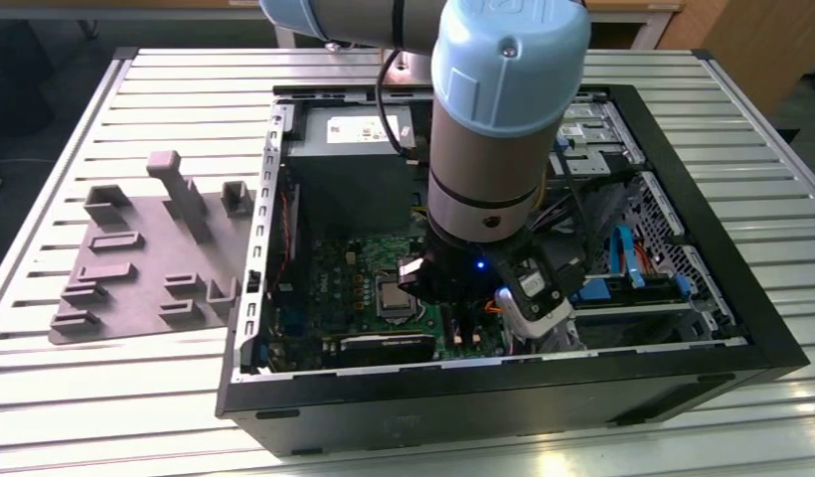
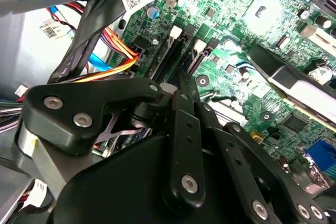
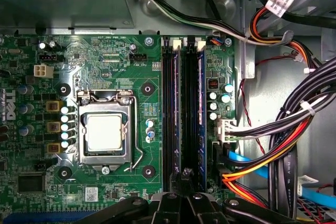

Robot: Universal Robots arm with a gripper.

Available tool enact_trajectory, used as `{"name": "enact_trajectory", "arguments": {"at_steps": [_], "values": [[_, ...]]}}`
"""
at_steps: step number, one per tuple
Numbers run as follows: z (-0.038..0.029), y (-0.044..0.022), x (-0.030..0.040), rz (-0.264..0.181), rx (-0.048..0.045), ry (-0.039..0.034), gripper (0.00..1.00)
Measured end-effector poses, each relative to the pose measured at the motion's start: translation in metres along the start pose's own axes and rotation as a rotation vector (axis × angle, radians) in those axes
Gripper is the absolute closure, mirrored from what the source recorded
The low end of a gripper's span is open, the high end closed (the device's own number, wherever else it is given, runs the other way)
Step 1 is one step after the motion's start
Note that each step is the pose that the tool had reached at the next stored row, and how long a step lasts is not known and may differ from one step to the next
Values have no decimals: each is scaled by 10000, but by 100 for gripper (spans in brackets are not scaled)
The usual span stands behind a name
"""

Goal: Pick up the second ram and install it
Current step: 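Press down the second ram until it locks into place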

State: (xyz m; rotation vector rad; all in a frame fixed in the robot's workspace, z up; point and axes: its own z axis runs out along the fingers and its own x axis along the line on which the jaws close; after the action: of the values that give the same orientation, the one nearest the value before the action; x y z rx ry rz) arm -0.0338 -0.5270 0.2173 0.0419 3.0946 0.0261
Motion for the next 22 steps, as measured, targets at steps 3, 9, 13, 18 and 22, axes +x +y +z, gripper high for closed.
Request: {"name": "enact_trajectory", "arguments": {"at_steps": [3, 9, 13, 18, 22], "values": [[-53, 2, -3, -1, 12, 0, 89], [-175, 2, -8, -2, 32, 1, 89], [-231, 3, -11, -2, 35, 1, 89], [-232, 4, -11, -3, 42, 1, 89], [-232, 25, -10, -1, 42, 1, 89]]}}
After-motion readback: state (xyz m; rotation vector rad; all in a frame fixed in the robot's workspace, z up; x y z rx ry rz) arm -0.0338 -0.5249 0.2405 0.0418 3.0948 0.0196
